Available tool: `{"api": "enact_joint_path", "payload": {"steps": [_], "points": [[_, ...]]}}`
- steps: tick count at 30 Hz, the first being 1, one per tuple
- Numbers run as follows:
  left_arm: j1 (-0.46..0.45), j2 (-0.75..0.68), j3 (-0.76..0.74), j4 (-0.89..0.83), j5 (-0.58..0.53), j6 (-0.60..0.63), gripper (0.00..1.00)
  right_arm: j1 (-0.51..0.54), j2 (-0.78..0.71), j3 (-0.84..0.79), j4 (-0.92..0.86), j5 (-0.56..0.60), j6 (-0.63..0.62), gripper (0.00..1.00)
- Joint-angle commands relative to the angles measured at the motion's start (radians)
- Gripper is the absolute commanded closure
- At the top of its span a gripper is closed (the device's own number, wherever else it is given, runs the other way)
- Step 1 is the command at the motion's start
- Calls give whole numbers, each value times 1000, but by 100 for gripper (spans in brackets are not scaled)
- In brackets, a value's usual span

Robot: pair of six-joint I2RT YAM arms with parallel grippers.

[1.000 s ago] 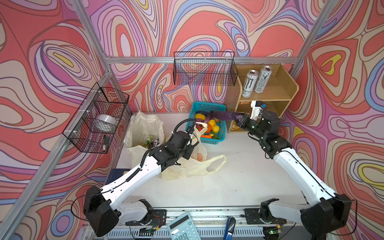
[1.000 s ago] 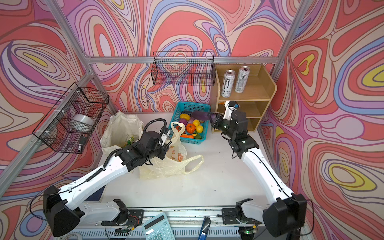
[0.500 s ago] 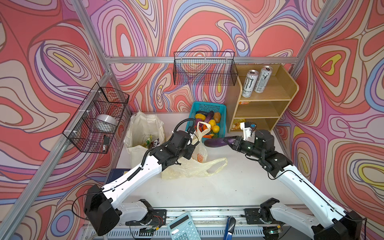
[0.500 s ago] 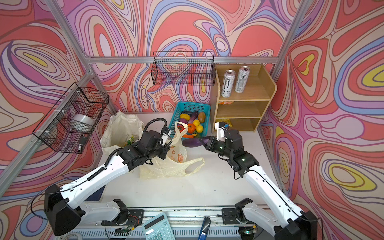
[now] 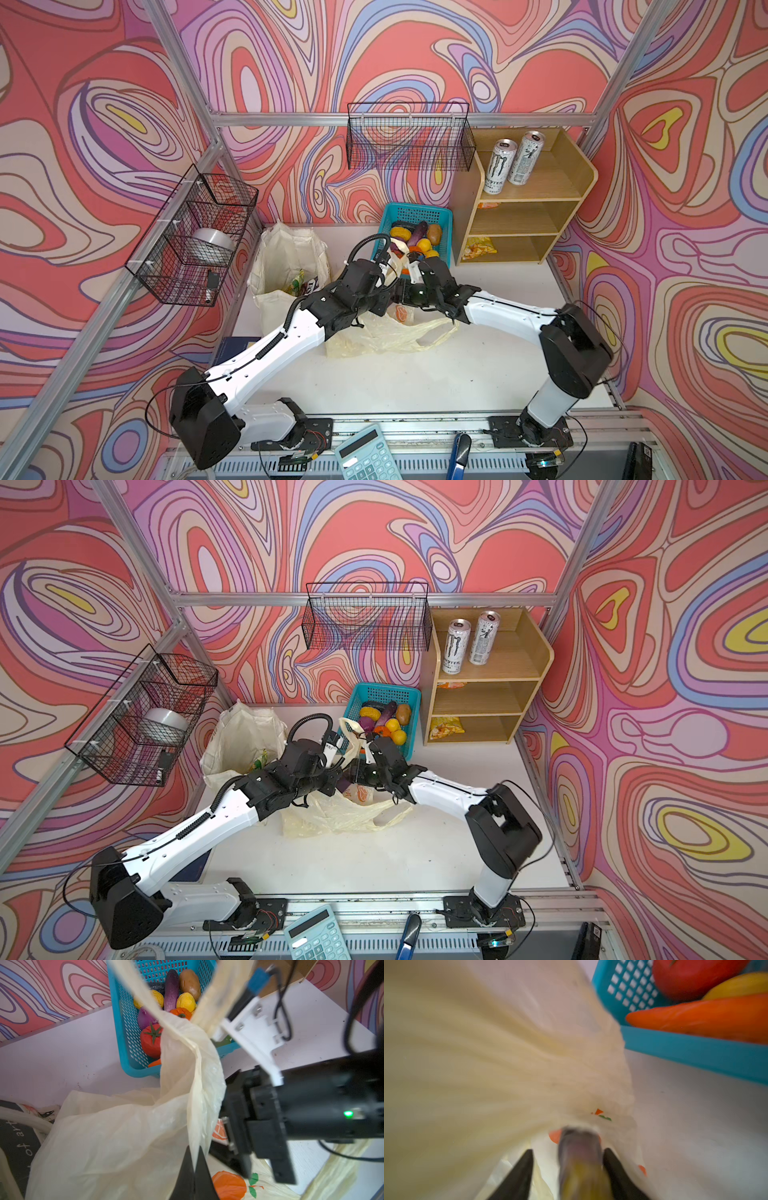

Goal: Place the mixed food into the grocery bags and tie them

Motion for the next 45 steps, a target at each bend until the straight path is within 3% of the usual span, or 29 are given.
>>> {"api": "enact_joint_path", "payload": {"steps": [1,8,15,19,23,26,41,45], "points": [[22,2,8,19,-15,-39,100,7,-47,13,-19,-44,-50,18],[101,-31,-33,15,5,-60,100,-31,-218,28,-202,-37,-138,17],[125,-109,-111,39,29,-54,100,-177,-325,84,-339,29,-169,21],[126,-149,-150,44,25,-58,100,-238,-269,153,-398,115,-182,25],[127,-187,-182,34,-23,-65,100,-240,-181,211,-452,282,-229,31],[126,-211,-206,29,-43,-72,100,-242,-112,235,-466,331,-255,35],[126,-218,-238,22,-53,-75,100,-245,106,246,-416,402,-292,46],[126,-206,-230,19,-49,-82,100,-248,131,236,-391,381,-281,53]]}}
